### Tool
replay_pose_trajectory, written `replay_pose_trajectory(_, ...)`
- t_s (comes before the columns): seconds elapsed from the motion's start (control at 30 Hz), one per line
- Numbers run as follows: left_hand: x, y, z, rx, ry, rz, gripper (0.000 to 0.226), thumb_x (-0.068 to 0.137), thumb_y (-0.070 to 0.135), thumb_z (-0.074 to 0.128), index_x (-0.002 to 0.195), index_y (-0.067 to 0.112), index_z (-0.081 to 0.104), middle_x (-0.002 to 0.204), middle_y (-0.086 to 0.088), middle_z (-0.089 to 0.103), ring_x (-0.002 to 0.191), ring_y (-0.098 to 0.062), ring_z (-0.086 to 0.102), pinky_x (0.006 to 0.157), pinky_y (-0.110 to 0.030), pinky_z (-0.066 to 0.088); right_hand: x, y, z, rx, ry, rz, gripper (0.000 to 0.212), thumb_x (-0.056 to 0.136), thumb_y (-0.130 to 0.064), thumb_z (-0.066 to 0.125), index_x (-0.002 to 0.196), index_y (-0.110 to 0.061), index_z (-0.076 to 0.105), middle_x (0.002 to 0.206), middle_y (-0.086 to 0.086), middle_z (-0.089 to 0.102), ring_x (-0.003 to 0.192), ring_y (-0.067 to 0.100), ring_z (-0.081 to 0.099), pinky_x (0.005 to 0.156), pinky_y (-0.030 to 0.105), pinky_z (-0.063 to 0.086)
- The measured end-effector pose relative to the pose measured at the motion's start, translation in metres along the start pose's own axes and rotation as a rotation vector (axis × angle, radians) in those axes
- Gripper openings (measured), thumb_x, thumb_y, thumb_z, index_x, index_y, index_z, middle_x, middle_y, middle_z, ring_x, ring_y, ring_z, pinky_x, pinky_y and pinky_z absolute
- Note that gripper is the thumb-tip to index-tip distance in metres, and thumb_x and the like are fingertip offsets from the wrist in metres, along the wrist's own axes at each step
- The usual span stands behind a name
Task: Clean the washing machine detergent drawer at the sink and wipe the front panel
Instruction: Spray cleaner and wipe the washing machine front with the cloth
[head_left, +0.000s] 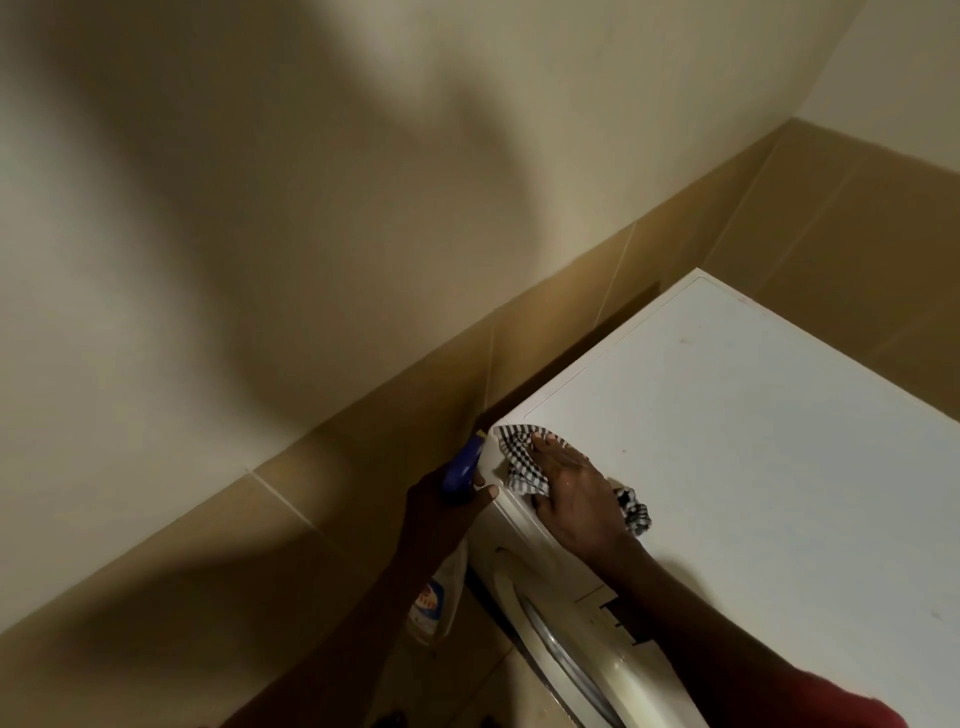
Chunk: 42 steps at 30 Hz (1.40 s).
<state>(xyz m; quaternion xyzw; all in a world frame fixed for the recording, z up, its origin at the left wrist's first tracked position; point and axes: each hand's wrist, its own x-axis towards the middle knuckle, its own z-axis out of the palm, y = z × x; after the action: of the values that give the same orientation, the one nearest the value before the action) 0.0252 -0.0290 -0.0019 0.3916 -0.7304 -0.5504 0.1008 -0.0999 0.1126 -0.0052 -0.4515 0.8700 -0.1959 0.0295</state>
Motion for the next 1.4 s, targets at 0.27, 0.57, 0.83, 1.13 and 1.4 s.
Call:
replay_pose_trajectory(0.27, -0.003, 0.006, -0.005, 0.021, -0.038, 0.022, 0.023, 0.078, 0.024, 0.08, 0.083, 0.028, 0.057, 0.078, 0.01, 0.061, 0.073, -0.008, 0.06, 0.078, -0.028, 0.053, -0.024, 0.002, 0.002, -0.005, -0.035, 0.045, 0.06, 0.08, -0.027, 0.062, 0.138, -0.014, 0.051, 0.142, 0.006, 0.052, 0.132, 0.022, 0.047, 0.114, 0.036, 0.027)
replay_pose_trajectory(0.57, 0.003, 0.009, -0.012, 0.024, -0.016, 0.114, 0.021, 0.078, 0.017, 0.081, 0.082, 0.021, 0.061, 0.074, 0.012, 0.056, 0.071, -0.005, 0.056, 0.077, -0.022, 0.047, 0.034, -0.02, 0.005, 0.002, -0.021, -0.013, 0.058, 0.085, -0.039, 0.045, 0.136, -0.014, 0.054, 0.139, 0.008, 0.054, 0.132, 0.027, 0.047, 0.113, 0.035, 0.028)
replay_pose_trajectory(0.83, 0.004, 0.005, -0.019, 0.058, -0.022, 0.123, 0.032, 0.079, 0.021, 0.08, 0.069, 0.03, 0.05, 0.062, 0.011, 0.051, 0.054, -0.002, 0.049, 0.05, -0.007, 0.04, 0.01, -0.018, 0.007, -0.02, -0.04, 0.049, 0.06, 0.079, -0.027, 0.055, 0.138, -0.014, 0.051, 0.143, 0.007, 0.051, 0.134, 0.025, 0.045, 0.114, 0.036, 0.028)
replay_pose_trajectory(1.13, -0.003, -0.003, -0.02, 0.068, -0.038, 0.162, 0.029, 0.077, 0.023, 0.081, 0.071, 0.031, 0.054, 0.063, 0.015, 0.053, 0.059, 0.004, 0.055, 0.061, -0.005, 0.041, 0.027, -0.027, 0.006, -0.019, -0.011, 0.09, 0.06, 0.082, -0.026, 0.064, 0.139, -0.013, 0.05, 0.144, 0.01, 0.05, 0.134, 0.026, 0.045, 0.114, 0.038, 0.031)
replay_pose_trajectory(1.4, -0.008, -0.009, -0.009, 0.075, -0.071, 0.123, 0.03, 0.074, 0.028, 0.083, 0.093, 0.01, 0.068, 0.082, 0.004, 0.069, 0.074, -0.007, 0.064, 0.07, -0.011, 0.047, 0.001, -0.018, -0.047, 0.492, 0.072, 0.409, 0.025, 0.091, -0.025, 0.058, 0.113, -0.023, 0.07, 0.102, -0.001, 0.073, 0.08, 0.006, 0.067, 0.073, 0.025, 0.054)
